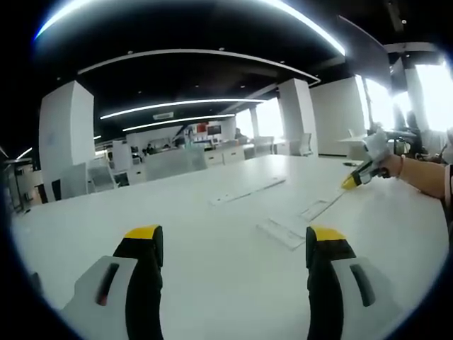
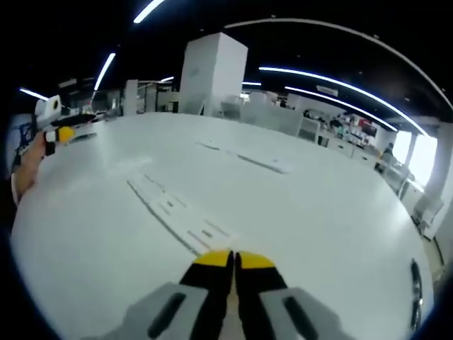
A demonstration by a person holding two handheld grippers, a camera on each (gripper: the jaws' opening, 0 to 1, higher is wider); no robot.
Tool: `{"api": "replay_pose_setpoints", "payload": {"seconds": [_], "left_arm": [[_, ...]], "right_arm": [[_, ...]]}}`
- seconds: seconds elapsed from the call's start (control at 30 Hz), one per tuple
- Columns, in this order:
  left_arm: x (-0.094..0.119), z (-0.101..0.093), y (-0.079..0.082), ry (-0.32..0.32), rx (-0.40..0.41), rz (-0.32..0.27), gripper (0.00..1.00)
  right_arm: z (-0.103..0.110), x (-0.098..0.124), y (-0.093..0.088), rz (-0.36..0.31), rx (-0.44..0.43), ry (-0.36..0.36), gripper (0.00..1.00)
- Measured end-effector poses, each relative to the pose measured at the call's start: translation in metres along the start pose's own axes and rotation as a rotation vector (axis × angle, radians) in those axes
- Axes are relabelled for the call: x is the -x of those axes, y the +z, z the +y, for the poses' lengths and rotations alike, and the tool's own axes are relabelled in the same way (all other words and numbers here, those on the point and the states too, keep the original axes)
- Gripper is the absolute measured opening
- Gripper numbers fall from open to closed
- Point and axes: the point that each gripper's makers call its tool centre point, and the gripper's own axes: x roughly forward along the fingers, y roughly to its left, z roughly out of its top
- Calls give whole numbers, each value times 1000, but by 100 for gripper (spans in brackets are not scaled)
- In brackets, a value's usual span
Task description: Locate the socket holder cover, grip the socket holder cover, clip it into the socket holder slot.
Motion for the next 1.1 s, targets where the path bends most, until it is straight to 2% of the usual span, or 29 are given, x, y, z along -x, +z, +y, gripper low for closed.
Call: {"api": "replay_pose_setpoints", "payload": {"seconds": [0.2, 0.33, 0.63, 1.1], "left_arm": [[-1, -1, -1, -1, -1, 4, 81], [-1, 0, -2, 2, 1, 8, 81], [-2, 0, -3, 0, 0, 15, 81], [-2, -1, -3, -1, -3, 17, 81]], "right_arm": [[5, 10, -3, 24, -1, 48, 5], [14, 16, -6, 56, 37, 127, 5], [18, 10, -3, 35, 72, 133, 5], [20, 8, -3, 24, 78, 145, 6]]}}
